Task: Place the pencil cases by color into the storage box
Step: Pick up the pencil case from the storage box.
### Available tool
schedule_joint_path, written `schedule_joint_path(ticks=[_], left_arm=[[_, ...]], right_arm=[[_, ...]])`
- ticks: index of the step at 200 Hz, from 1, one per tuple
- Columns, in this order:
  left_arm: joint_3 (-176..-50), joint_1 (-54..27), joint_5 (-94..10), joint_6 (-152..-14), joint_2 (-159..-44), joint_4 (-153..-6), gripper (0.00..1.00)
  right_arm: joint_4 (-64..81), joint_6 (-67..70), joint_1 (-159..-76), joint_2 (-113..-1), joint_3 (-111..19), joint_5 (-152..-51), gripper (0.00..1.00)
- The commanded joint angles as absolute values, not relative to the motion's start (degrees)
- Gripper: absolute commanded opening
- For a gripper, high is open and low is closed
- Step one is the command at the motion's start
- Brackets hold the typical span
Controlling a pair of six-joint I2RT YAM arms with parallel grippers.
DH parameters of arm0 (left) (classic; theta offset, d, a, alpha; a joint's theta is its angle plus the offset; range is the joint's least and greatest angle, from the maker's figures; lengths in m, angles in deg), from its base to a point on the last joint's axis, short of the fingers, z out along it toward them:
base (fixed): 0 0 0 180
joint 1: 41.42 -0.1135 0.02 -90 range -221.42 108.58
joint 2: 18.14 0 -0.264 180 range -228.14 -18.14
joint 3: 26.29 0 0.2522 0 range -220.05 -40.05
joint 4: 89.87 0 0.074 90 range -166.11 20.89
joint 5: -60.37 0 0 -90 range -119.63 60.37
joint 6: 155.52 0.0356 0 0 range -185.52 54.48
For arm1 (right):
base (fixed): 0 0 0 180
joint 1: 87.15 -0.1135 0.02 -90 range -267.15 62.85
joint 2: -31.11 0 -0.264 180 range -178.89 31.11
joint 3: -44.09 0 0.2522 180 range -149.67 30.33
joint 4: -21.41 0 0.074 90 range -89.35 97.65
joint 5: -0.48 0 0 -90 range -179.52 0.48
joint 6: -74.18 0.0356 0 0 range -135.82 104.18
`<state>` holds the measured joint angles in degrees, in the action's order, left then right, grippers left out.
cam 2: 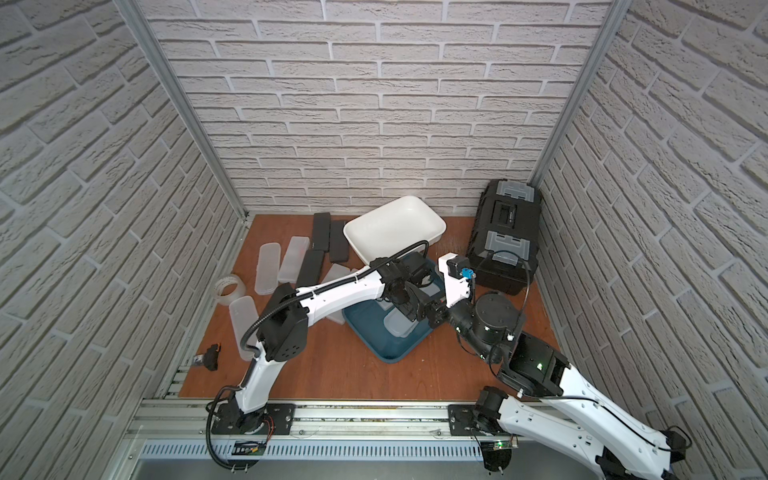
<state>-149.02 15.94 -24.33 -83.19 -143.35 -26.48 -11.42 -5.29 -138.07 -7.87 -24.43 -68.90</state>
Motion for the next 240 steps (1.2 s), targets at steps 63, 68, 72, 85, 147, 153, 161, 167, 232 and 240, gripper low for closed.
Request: schedule_joint_path(ticks=[63,68,72,85,147,153,161,167,232,240], left_arm=[[-147.3,16.2,-25.1,-85.5,-147.1,-30.3,0.95],[-147.5,16.2,-25.2,-85.7,-147.1,-30.2,0.94],[-147.7,16.2,-25.4,-85.7,-147.2,-30.2,0.94],[-147.9,16.3,-25.9,-85.7,-147.2,-30.0,0.94],[-150.5,16.8,-26.8,-86.3,-150.1,-29.1,0.88],[-150.6,16.9,-26.6,-86.3,-150.2,-29.1,0.85],[-150.9,17.0,-26.2,-86.2,-150.3,-29.0,0.81],[-151.3,17.1,-25.7,-86.3,-150.2,-29.0,0.80],[-153.5,17.7,-24.5,-86.4,-149.0,-28.8,0.68],[-153.5,17.8,-25.0,-86.4,-148.6,-28.8,0.68]], right_arm=[[-9.1,-5.7,-138.5,-7.9,-26.0,-68.7,0.83],[-9.1,-5.7,-138.5,-8.0,-26.0,-68.7,0.84],[-9.1,-5.6,-138.5,-8.1,-26.1,-68.6,0.83],[-9.1,-5.7,-138.5,-8.4,-26.2,-68.7,0.83],[-9.1,-5.9,-138.5,-9.3,-26.5,-68.8,0.83],[-9.1,-5.9,-138.5,-9.4,-26.5,-68.7,0.83],[-9.1,-6.0,-138.5,-9.4,-26.5,-68.6,0.83],[-9.1,-6.1,-138.4,-9.3,-26.5,-68.4,0.83],[-9.0,-6.6,-138.5,-9.2,-26.2,-66.9,0.84],[-9.0,-6.7,-138.5,-9.2,-26.2,-66.6,0.83]])
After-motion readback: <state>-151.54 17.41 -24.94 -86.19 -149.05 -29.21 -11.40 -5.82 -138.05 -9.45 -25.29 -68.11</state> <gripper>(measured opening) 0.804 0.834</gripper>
